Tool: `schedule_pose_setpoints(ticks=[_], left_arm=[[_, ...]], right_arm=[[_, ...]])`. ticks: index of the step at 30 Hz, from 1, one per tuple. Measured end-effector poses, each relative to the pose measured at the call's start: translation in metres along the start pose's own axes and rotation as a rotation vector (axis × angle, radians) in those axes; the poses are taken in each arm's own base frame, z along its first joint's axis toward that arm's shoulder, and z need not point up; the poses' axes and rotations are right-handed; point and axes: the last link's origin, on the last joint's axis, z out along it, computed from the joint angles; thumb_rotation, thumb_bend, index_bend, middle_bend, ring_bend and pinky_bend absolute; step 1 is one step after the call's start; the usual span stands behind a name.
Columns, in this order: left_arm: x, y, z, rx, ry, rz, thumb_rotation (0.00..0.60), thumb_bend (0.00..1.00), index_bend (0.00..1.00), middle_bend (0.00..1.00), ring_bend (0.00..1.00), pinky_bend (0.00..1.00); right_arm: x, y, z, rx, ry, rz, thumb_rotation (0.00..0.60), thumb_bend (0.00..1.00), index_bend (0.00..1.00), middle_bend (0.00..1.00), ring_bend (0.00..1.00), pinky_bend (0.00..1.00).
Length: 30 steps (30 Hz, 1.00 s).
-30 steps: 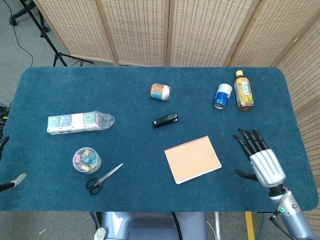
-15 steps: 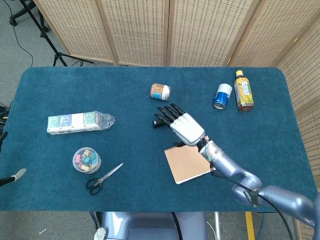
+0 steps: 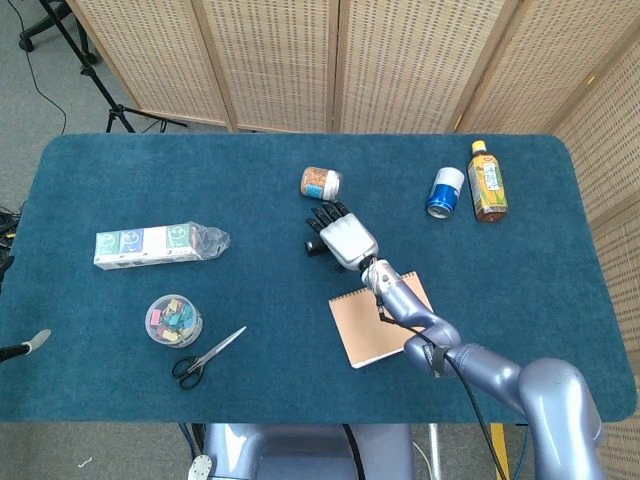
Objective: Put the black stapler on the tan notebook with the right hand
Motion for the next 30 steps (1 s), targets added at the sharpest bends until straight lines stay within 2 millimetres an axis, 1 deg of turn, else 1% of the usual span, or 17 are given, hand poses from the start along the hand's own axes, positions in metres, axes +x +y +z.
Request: schedule_pose_setpoints(ticks=[3, 6, 8, 11, 13, 18, 20, 22, 27, 30], left_arm=[[-0.001, -0.001, 0.002, 0.004, -0.004, 0.002, 0.6, 0.0, 0.0, 0.0, 0.0, 0.0], [-0.001, -0.001, 0.004, 0.009, -0.007, 0.002, 0.6, 0.0, 0.0, 0.0, 0.0, 0.0], [-0.002, -0.001, 0.005, 0.012, -0.013, 0.004, 0.6, 0.0, 0.0, 0.0, 0.0, 0.0], [-0.004, -0.002, 0.007, 0.017, -0.021, 0.004, 0.6, 0.0, 0.0, 0.0, 0.0, 0.0], [-0.005, -0.002, 0.008, 0.019, -0.026, 0.005, 0.6, 0.0, 0.0, 0.0, 0.0, 0.0], [-0.007, -0.001, 0.01, 0.023, -0.038, 0.01, 0.6, 0.0, 0.0, 0.0, 0.0, 0.0], [-0.008, 0.0, 0.01, 0.019, -0.042, 0.01, 0.6, 0.0, 0.0, 0.0, 0.0, 0.0], [-0.008, 0.0, 0.01, 0.014, -0.043, 0.011, 0.6, 0.0, 0.0, 0.0, 0.0, 0.0], [-0.009, 0.004, 0.006, -0.01, -0.052, 0.014, 0.6, 0.0, 0.0, 0.0, 0.0, 0.0], [-0.011, 0.008, 0.004, -0.031, -0.058, 0.018, 0.6, 0.0, 0.0, 0.0, 0.0, 0.0]], right_arm=[[-0.009, 0.004, 0.005, -0.022, -0.023, -0.028, 0.6, 0.26, 0.2, 0.15, 0.09, 0.12], [-0.017, 0.009, 0.009, -0.045, -0.04, -0.054, 0.6, 0.35, 0.28, 0.25, 0.17, 0.14], [-0.021, 0.011, 0.012, -0.057, -0.044, -0.069, 0.6, 0.41, 0.38, 0.34, 0.24, 0.16], [-0.026, 0.013, 0.015, -0.067, -0.043, -0.074, 0.6, 0.47, 0.49, 0.43, 0.29, 0.18], [-0.027, 0.014, 0.016, -0.071, -0.038, -0.07, 0.6, 0.51, 0.52, 0.46, 0.31, 0.18], [-0.025, 0.013, 0.015, -0.053, 0.003, -0.026, 0.6, 0.58, 0.55, 0.49, 0.33, 0.19], [-0.02, 0.015, 0.012, -0.037, 0.041, -0.012, 0.6, 0.61, 0.56, 0.49, 0.33, 0.2], [-0.013, 0.018, 0.008, -0.018, 0.081, -0.004, 0.6, 0.62, 0.56, 0.49, 0.34, 0.2], [0.008, 0.029, -0.014, 0.051, 0.162, 0.004, 0.6, 0.62, 0.56, 0.49, 0.34, 0.2], [0.016, 0.034, -0.034, 0.089, 0.178, 0.014, 0.6, 0.66, 0.56, 0.49, 0.34, 0.2]])
